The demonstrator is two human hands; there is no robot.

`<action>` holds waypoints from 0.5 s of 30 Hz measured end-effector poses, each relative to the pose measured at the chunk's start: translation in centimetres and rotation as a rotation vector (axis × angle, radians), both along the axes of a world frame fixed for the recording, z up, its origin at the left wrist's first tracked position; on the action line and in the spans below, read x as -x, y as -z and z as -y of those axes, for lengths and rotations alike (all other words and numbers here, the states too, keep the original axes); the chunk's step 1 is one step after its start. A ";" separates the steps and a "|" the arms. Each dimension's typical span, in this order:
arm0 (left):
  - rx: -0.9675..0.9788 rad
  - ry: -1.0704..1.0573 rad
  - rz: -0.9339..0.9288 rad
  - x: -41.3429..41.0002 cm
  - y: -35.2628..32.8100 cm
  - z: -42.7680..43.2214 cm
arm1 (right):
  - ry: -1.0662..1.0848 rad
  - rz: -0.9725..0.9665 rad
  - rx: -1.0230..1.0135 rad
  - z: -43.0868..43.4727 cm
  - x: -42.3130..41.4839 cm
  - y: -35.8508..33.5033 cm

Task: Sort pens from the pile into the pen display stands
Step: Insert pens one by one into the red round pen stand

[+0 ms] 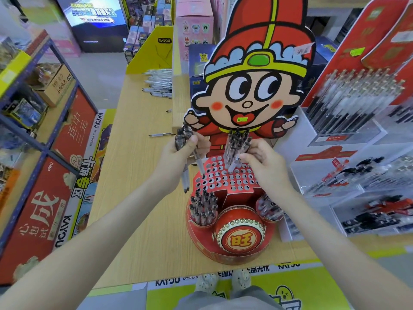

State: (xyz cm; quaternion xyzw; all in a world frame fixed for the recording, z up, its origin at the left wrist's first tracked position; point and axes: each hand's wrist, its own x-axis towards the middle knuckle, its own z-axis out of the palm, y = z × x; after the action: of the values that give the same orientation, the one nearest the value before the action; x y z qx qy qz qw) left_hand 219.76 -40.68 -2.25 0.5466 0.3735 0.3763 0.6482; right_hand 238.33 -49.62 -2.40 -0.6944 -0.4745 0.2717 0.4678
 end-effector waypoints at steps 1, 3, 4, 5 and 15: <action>0.006 0.010 -0.005 0.0 0.0 0.1 | -0.016 0.028 0.003 -0.1 0.0 -0.1; 0.025 0.039 -0.002 -0.1 -0.1 0.2 | -0.035 0.097 0.013 -0.2 -0.1 -0.3; 0.027 0.053 0.000 -0.2 -0.1 0.3 | -0.033 0.131 0.016 -0.2 -0.2 -0.3; 0.026 0.066 0.000 -0.2 -0.1 0.4 | -0.027 0.156 0.016 -0.2 -0.3 -0.3; 0.026 0.109 0.015 0.0 -0.1 0.4 | -0.024 0.157 0.075 -0.8 -0.1 0.0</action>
State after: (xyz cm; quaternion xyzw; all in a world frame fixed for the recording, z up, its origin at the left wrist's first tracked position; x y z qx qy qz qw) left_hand 219.81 -41.11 -2.13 0.5546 0.3431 0.3399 0.6776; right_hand 238.39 -48.81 -2.44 -0.7248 -0.5076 0.2396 0.3996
